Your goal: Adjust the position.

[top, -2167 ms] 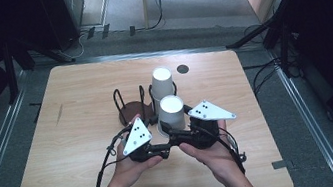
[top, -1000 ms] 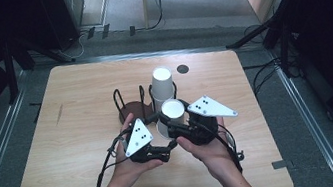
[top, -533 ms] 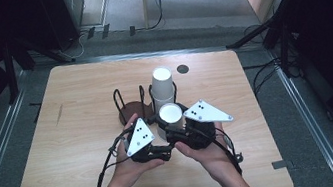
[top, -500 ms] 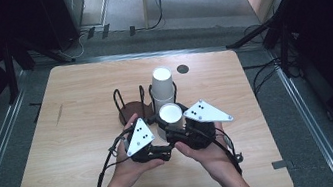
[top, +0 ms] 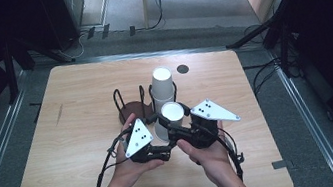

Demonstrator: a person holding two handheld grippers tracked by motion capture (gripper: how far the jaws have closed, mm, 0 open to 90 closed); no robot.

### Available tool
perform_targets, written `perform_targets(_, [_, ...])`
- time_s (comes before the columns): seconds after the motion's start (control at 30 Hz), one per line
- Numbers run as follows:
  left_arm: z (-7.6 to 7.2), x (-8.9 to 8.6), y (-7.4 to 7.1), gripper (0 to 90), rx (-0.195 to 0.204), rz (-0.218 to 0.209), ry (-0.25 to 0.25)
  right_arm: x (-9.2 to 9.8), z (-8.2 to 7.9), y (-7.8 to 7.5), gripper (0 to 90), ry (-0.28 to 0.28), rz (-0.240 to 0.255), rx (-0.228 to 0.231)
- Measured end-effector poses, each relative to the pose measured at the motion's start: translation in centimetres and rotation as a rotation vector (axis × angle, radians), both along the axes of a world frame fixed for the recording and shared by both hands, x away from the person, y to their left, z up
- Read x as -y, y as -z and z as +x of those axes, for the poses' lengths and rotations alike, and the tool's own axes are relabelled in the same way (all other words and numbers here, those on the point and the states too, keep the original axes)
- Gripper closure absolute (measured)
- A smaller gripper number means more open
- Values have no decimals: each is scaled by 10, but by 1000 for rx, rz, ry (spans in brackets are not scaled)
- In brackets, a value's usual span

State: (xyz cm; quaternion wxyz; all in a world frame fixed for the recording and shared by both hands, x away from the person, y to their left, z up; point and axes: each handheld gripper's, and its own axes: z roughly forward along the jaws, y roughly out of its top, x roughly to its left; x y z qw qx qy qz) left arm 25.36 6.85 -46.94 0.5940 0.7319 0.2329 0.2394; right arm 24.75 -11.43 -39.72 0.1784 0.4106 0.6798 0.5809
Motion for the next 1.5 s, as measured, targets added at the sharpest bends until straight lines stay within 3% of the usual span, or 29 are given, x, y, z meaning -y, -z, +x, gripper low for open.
perform_targets(0.13, [0,-1,2,26,-19,-7,-4,2,0,1,338,30,49,-19])
perform_targets(0.23, [-1,-2,3,0,-20,-15,-3,3,0,2,338,45,73,-29])
perform_targets(0.27, [-1,-3,3,0,-18,-23,-6,5,1,3,338,64,117,-53])
perform_targets(0.33, [-2,-3,3,0,-15,-26,-8,6,1,4,338,70,132,-63])
perform_targets(0.37, [-2,-4,3,0,-4,-32,-10,7,2,5,338,80,160,-78])
perform_targets(0.4, [-3,-5,2,0,9,-39,-7,11,4,8,338,102,223,-121])
perform_targets(0.47, [-2,-5,2,0,14,-42,-11,14,5,10,339,116,277,-153])
perform_targets(0.5, [-2,-5,2,0,14,-42,-11,14,5,10,339,116,277,-153])
perform_targets(0.53, [-2,-5,3,1,20,-44,-9,19,7,12,339,126,342,-194])
perform_targets(0.67, [-3,-3,4,26,27,-27,-12,24,9,15,339,133,434,-251])
perform_targets(1.17, [-4,0,3,173,52,-16,-41,25,9,20,336,133,503,-302])
perform_targets(1.33, [-5,-2,4,217,62,-7,-37,25,8,19,318,115,465,-266])
perform_targets(1.43, [-5,-2,3,226,66,-9,-36,25,8,17,235,99,406,-220])
perform_targets(1.5, [-5,-2,3,230,67,-9,-37,25,8,17,218,90,401,-217])
